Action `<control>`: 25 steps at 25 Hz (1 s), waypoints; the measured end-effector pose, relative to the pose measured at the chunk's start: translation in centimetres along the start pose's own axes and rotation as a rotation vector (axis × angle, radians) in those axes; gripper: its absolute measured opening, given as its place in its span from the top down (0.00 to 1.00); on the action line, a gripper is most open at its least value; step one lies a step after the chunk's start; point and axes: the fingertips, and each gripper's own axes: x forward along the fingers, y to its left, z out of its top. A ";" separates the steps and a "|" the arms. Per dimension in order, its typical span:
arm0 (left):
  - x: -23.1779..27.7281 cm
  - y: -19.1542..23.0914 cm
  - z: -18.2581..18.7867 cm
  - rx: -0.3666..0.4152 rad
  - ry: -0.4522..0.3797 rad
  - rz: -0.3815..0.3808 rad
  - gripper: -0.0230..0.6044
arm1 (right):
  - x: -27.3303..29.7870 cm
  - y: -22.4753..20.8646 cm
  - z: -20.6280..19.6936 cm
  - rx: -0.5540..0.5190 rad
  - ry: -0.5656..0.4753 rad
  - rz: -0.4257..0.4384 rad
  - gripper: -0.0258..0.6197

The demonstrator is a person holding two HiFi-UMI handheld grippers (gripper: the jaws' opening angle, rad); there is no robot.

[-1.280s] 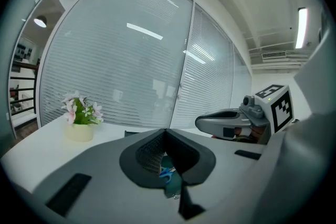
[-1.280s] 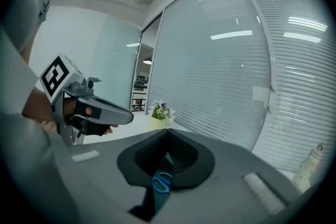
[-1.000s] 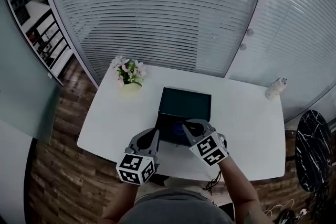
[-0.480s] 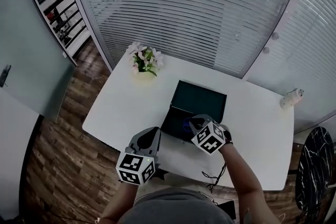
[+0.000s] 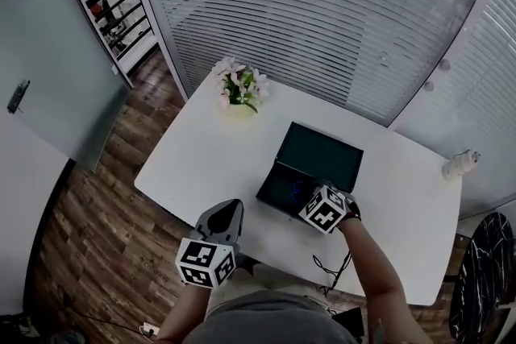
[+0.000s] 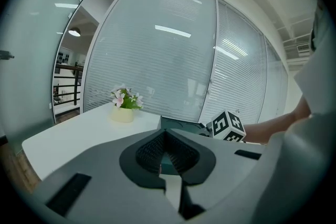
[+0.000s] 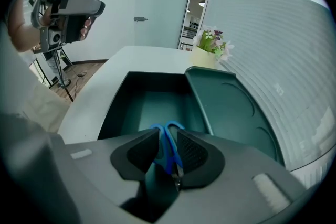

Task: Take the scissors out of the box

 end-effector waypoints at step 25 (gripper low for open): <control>-0.6 0.2 -1.6 -0.008 0.019 0.009 0.96 | 1.0 0.7 0.3 -0.088 0.024 0.004 0.83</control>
